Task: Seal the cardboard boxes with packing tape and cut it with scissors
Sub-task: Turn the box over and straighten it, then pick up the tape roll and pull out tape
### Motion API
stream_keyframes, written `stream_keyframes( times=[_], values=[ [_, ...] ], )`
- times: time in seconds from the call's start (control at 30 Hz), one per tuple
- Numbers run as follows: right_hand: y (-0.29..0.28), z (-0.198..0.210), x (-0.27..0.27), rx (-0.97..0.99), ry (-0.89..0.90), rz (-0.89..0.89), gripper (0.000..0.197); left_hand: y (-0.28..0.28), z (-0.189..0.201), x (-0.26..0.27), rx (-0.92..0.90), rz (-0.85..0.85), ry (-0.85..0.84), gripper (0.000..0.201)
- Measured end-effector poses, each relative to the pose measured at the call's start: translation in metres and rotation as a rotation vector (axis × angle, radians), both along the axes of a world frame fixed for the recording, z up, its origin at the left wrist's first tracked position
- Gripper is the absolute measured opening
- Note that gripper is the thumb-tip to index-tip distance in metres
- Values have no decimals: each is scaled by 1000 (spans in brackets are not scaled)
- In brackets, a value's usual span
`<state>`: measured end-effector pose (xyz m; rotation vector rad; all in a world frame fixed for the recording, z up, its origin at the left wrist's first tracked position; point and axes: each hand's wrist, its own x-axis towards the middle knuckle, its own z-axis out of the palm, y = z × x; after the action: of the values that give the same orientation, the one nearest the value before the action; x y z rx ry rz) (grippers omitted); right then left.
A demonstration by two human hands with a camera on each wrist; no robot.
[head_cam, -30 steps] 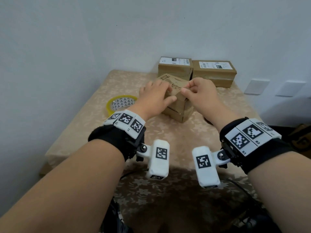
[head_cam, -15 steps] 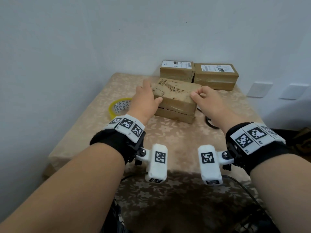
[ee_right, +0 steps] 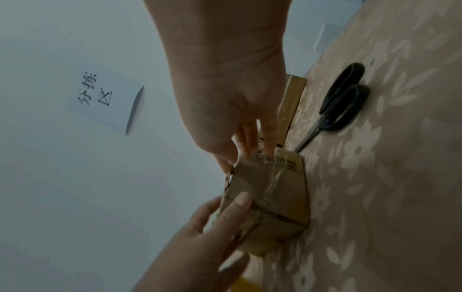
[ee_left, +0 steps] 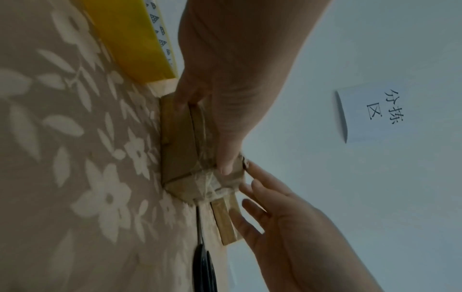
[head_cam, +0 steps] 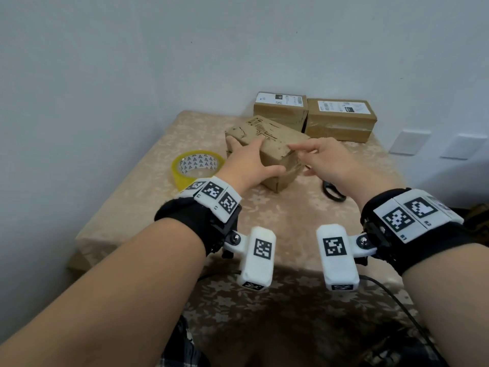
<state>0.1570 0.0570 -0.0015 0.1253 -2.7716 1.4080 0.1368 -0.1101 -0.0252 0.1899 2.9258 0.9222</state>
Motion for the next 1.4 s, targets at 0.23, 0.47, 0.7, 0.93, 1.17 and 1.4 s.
stream_keyframes(
  times=[0.23,0.47,0.7,0.93,1.17,1.4],
  values=[
    [-11,-11,-4,396,218,19,44,-21,0,-8,111,-164,196,57],
    [-21,-18,-5,552,216,149,48,-33,-2,-9,130,-88,211,53],
    [-26,-14,-9,500,242,107,41,-64,-2,-9,-469,123,64,53],
    [-34,-6,-6,365,258,25,52,-74,7,-11,-230,60,119,29],
    [-46,18,2,-7,269,31,46,-78,47,5,209,4,418,41],
    [-59,23,6,-233,197,166,35,-77,54,13,127,-71,474,31]
  ],
)
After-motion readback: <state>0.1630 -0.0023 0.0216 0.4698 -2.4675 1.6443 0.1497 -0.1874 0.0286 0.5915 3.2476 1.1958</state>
